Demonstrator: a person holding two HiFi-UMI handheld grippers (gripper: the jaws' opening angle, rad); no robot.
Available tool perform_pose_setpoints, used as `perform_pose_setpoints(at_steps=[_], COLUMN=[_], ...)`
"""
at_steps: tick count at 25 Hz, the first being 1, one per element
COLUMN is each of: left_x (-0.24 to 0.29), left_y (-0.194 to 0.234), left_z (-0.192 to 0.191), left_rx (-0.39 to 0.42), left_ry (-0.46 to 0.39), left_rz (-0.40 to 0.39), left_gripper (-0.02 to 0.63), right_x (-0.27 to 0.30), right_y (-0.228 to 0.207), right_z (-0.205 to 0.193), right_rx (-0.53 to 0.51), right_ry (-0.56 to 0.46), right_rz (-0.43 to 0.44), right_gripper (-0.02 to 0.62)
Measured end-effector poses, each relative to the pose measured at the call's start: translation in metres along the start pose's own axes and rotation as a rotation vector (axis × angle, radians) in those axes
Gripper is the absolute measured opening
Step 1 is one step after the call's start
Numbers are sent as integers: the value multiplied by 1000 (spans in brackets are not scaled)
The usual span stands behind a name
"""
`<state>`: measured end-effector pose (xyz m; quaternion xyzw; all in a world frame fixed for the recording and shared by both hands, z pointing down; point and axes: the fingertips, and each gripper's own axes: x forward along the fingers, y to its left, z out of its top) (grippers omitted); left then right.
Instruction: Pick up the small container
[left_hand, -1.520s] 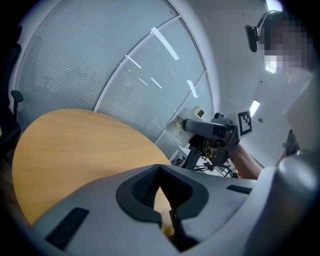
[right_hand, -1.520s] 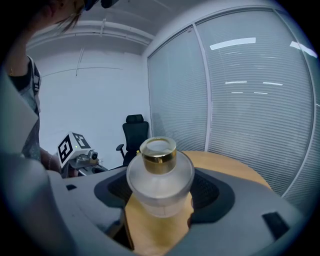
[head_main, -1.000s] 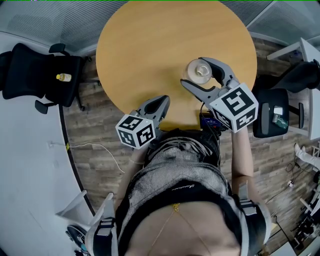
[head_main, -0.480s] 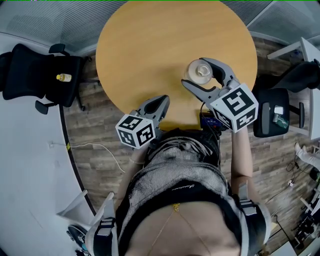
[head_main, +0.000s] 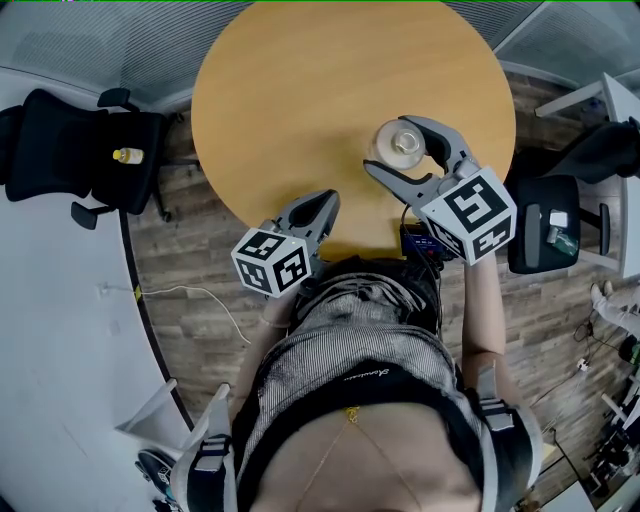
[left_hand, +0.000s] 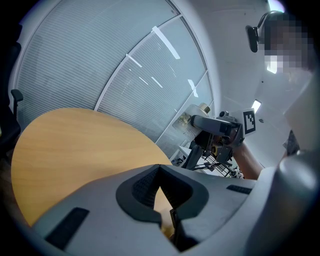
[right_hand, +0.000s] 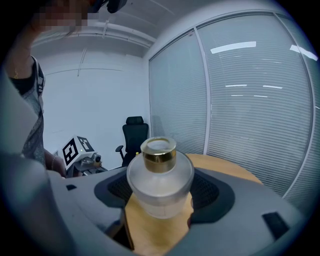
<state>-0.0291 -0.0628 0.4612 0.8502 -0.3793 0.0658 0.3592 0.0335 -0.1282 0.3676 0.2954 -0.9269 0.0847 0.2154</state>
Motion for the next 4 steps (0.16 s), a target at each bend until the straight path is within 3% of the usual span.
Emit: perform_pose_setpoints(at_steps=[4], left_x=[3], left_y=[1], left_z=[0], left_rx=[-2], left_ry=[5], left_rz=[0], left_gripper=[6], right_x=[1], right_y=[-3], right_z=[-2], right_rx=[-1], right_ry=[4], right_rz=[1], right_gripper=[341])
